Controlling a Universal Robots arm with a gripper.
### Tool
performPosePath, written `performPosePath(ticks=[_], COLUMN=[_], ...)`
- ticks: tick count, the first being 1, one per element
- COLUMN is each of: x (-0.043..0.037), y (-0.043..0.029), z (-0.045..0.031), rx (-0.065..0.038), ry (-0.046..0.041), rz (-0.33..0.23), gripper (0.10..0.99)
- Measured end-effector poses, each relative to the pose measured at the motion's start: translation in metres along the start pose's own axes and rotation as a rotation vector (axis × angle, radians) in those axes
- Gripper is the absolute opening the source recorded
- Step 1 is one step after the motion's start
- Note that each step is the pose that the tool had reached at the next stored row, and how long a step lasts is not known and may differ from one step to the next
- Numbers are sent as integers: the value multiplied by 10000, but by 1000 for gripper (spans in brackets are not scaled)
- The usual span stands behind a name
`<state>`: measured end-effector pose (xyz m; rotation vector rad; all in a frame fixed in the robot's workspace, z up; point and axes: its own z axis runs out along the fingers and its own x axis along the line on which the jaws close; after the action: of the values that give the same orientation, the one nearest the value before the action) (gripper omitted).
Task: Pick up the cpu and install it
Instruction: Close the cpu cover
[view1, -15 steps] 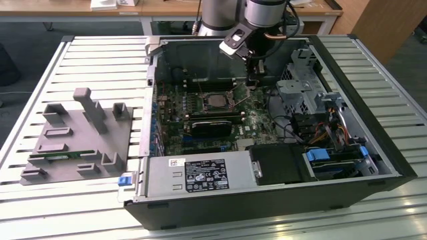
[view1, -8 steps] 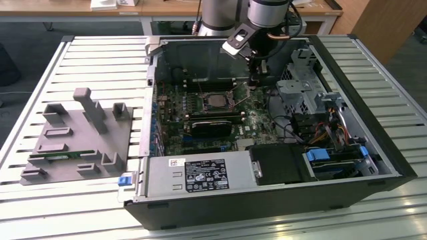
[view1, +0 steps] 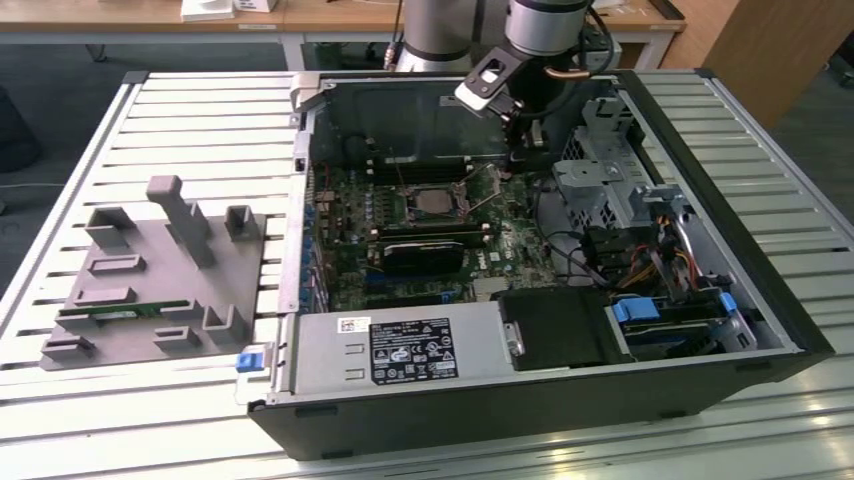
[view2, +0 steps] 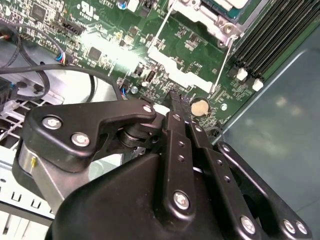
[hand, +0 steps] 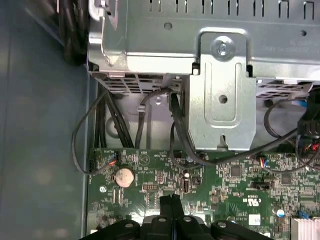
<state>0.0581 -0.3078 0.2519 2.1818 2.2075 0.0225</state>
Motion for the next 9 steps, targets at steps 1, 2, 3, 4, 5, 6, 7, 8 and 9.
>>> performPosePath(ticks=[1,2,3,4,5,6,7,8,9], x=[2,3,4,5,5,6,6,6,6], y=[3,2,2,2,4,5,6,7,6], z=[9,22,38,53,66,80,95,114,129], rx=[1,2,3,2,2,2,2,2,3], ry=[-2,-3,-4,-5,-6,-7,-8,-8,-9], rz=[0,1,1,1,-1,0,0,0,1], gripper=[106,106,106,106,106,106,106,106,106])
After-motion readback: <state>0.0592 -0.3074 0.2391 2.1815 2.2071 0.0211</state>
